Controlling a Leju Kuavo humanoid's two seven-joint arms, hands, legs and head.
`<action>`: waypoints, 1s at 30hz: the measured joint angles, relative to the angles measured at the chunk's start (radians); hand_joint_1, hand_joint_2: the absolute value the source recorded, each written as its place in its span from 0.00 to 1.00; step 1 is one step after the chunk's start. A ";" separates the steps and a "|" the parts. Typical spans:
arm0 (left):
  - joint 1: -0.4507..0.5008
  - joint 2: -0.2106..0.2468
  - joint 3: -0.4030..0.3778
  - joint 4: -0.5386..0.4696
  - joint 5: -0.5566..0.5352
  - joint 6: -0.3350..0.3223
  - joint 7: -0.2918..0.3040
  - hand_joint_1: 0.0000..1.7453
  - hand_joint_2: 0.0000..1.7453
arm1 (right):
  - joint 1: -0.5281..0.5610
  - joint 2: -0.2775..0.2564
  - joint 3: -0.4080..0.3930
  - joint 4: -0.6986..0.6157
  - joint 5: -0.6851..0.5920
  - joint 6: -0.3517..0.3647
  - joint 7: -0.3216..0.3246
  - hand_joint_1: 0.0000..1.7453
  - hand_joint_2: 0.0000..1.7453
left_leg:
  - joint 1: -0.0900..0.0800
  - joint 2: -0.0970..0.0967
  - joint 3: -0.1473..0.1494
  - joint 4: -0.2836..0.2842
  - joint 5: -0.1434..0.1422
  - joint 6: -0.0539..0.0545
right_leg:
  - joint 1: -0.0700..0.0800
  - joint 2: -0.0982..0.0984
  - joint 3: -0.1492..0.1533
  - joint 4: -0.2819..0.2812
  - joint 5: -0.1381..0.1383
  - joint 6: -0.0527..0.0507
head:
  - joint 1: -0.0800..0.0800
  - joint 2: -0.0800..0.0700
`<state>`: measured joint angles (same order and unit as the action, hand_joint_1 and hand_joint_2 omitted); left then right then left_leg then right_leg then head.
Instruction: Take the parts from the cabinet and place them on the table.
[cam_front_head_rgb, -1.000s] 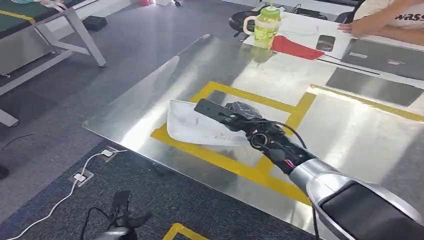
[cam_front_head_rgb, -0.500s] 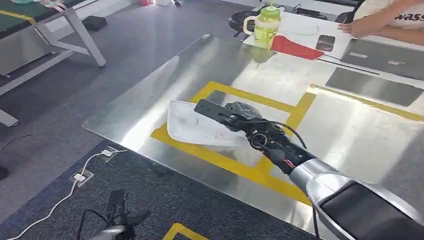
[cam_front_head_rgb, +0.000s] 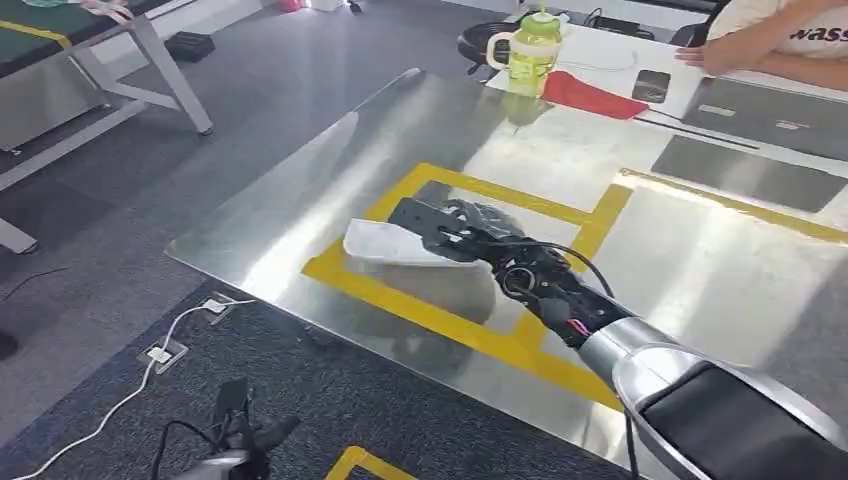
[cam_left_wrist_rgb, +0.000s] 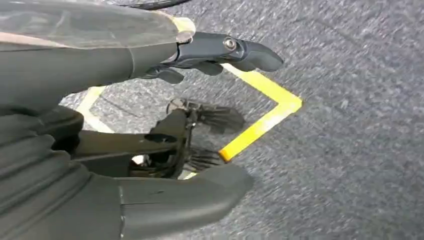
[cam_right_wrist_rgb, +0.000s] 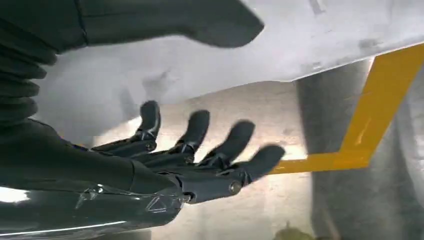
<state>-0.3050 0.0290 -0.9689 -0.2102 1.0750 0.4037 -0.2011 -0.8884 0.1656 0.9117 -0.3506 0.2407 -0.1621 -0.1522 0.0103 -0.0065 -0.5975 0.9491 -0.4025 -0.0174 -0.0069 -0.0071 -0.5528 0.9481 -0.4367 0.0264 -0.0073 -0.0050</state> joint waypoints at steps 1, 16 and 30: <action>0.000 0.000 0.000 0.000 -0.006 -0.008 0.011 0.00 0.00 | 0.000 0.000 0.000 0.000 0.000 0.000 0.000 0.00 0.00 | 0.000 0.000 0.000 0.000 0.000 0.000 | 0.000 0.000 0.000 0.000 0.000 0.000 | 0.000 0.000; 0.025 -0.003 0.000 0.000 -0.029 -0.036 0.049 0.00 0.00 | 0.008 -0.007 -0.006 0.000 0.000 0.000 0.002 0.00 0.00 | 0.000 0.000 0.000 0.000 0.000 0.000 | 0.000 0.000 0.000 0.000 0.000 0.000 | 0.000 0.000; 0.025 -0.003 0.000 0.000 -0.031 -0.037 0.049 0.00 0.00 | 0.011 -0.007 -0.015 0.000 0.000 0.000 -0.001 0.00 0.00 | 0.000 0.000 0.000 0.000 0.000 0.000 | 0.000 0.000 0.000 0.000 0.000 0.000 | 0.000 0.000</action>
<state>-0.2796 0.0259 -0.9693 -0.2102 1.0445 0.3666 -0.1522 -0.8771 0.1587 0.8972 -0.3506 0.2403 -0.1617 -0.1530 0.0103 -0.0065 -0.5976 0.9491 -0.4025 -0.0173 -0.0069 -0.0071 -0.5528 0.9480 -0.4368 0.0264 -0.0072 -0.0050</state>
